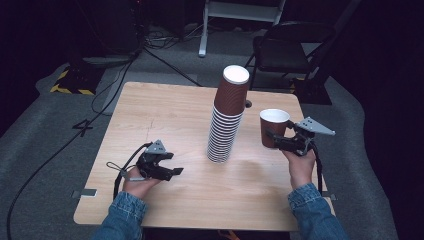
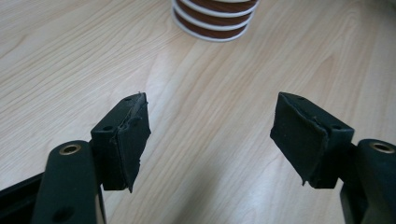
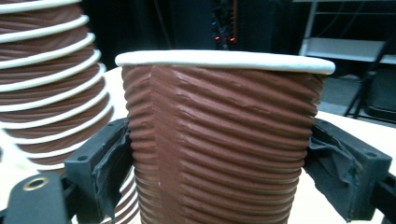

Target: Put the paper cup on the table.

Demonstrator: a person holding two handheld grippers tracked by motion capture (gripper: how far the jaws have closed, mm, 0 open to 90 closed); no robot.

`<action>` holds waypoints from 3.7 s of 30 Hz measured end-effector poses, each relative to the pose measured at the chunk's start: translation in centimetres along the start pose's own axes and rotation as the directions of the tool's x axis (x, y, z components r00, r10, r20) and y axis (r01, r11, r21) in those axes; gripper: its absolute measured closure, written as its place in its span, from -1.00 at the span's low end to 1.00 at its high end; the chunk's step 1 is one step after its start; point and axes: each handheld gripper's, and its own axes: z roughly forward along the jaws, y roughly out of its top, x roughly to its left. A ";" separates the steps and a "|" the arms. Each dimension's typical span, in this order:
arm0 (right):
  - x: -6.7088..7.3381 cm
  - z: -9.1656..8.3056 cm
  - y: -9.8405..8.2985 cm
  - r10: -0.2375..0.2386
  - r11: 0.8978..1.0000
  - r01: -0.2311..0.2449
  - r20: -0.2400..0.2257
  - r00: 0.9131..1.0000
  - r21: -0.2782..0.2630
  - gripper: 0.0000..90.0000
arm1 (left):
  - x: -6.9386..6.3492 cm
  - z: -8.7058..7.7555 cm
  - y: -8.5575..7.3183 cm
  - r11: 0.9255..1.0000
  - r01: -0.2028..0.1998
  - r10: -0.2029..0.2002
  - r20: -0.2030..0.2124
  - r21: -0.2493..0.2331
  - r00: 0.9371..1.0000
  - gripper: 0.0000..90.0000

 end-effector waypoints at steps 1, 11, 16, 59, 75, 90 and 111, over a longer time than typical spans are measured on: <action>-0.3 0.2 -0.3 -0.002 1.000 0.002 0.006 1.000 -0.003 -0.70 | 0.2 -0.1 -0.1 1.000 0.009 -0.009 -0.013 0.002 1.000 -0.38; -1.8 1.7 -1.8 -0.002 1.000 0.001 0.044 0.999 0.015 -0.71 | 1.3 0.3 -0.5 0.998 0.060 -0.059 -0.065 0.013 0.996 -0.37; -2.1 2.4 -2.4 -0.004 0.999 0.002 0.060 0.998 0.032 -0.72 | 1.3 0.5 -0.4 0.998 0.057 -0.056 -0.061 0.016 0.997 -0.37; -2.5 3.0 -6.5 -0.016 0.981 0.002 0.070 0.997 0.195 -0.74 | 1.0 1.0 -0.2 0.999 0.048 -0.048 -0.031 0.020 0.998 -0.37; -2.8 1.5 -5.6 0.038 0.976 -0.040 0.010 0.999 0.213 -1.00 | 1.1 0.8 -0.3 0.998 0.053 -0.052 -0.024 0.019 0.998 -0.41; -2.0 -4.0 -3.5 0.001 0.970 0.002 -0.012 1.000 0.243 -1.00 | 0.3 -1.3 -2.3 0.995 0.092 -0.089 -0.088 0.024 0.992 -0.47; -3.6 -8.9 -8.4 0.066 0.892 -0.076 0.039 0.997 0.446 -1.00 | 1.3 -1.7 -4.1 0.983 0.116 -0.088 -0.188 0.145 0.978 -0.50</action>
